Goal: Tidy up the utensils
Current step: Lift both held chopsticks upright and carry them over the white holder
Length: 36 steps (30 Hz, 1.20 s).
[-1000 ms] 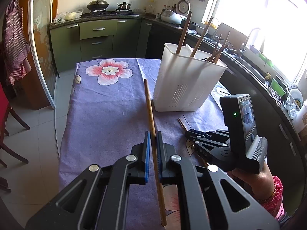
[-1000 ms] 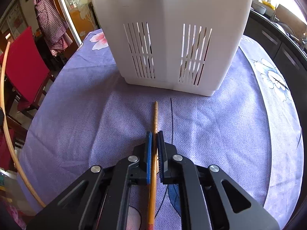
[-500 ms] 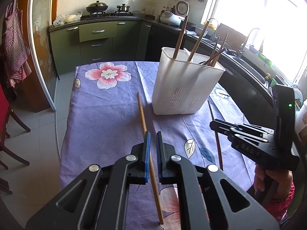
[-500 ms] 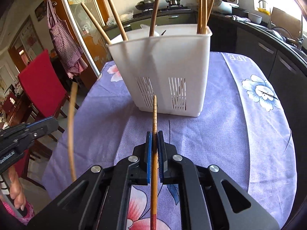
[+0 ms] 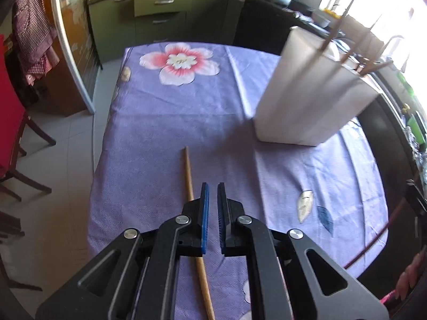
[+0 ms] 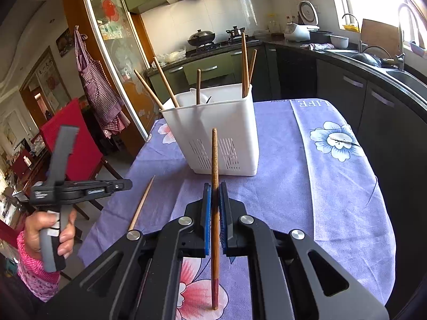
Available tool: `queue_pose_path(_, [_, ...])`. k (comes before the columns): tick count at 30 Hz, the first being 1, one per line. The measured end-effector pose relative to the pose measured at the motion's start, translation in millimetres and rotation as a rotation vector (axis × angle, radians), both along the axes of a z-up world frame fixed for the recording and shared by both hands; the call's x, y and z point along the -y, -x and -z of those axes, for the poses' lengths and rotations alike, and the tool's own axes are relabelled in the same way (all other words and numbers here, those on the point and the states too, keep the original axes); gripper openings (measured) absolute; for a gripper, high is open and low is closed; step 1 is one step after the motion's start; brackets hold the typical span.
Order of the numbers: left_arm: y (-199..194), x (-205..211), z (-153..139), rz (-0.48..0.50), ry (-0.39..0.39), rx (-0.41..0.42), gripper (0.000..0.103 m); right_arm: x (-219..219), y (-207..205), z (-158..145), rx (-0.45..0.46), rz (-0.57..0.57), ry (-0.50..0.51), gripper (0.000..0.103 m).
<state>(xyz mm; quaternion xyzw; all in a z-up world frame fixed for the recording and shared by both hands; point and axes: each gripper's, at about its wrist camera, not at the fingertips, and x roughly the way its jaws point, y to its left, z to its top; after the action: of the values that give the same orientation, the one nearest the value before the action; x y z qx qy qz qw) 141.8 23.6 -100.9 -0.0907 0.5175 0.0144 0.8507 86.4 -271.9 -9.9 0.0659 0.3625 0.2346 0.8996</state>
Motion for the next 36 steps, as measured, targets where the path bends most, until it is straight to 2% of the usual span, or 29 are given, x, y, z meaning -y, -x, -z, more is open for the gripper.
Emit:
queue_pose_path(2, [-13, -5, 15, -0.031, -0.045, -0.054, 0.009, 3, 2, 0, 0.002, 0.000, -0.008, 0.007])
queue_pose_path(3, [-17, -8, 21, -0.044, -0.050, -0.079, 0.019, 4, 3, -1, 0.002, -0.001, -0.011, 0.007])
queue_pose_path(5, [-25, -9, 29, -0.047, -0.053, -0.101, 0.027, 7, 3, 0, 0.001, -0.001, -0.018, 0.007])
queue_pose_path(10, [-38, -2, 40, -0.031, -0.077, -0.136, 0.027, 14, 1, 1, -0.003, 0.004, -0.034, 0.007])
queue_pose_path(11, [-40, -2, 44, -0.034, -0.081, -0.147, 0.027, 15, 1, 1, -0.005, 0.004, -0.038, 0.007])
queue_pose_path(13, [-41, 2, 47, -0.029, -0.102, -0.151, 0.017, 17, -1, 2, -0.007, 0.004, -0.043, 0.007])
queue_pose_path(14, [-44, 4, 47, -0.025, -0.107, -0.157, 0.005, 18, -1, 2, -0.007, 0.005, -0.045, 0.007])
queue_pose_path(17, [-43, 8, 45, -0.003, -0.092, -0.156, 0.005, 21, -1, 1, -0.004, 0.009, -0.050, 0.007])
queue_pose_path(22, [-28, 7, 13, 0.002, -0.082, -0.067, 0.005, 26, 1, -5, 0.012, 0.011, -0.057, 0.007])
queue_pose_path(31, [45, 22, -76, 0.093, -0.081, 0.199, 0.005, 28, 13, -19, 0.053, 0.001, -0.063, 0.007])
queue_pose_path(36, [77, 32, -100, 0.124, -0.090, 0.299, 0.005, 26, 20, -28, 0.081, -0.013, -0.062, 0.007])
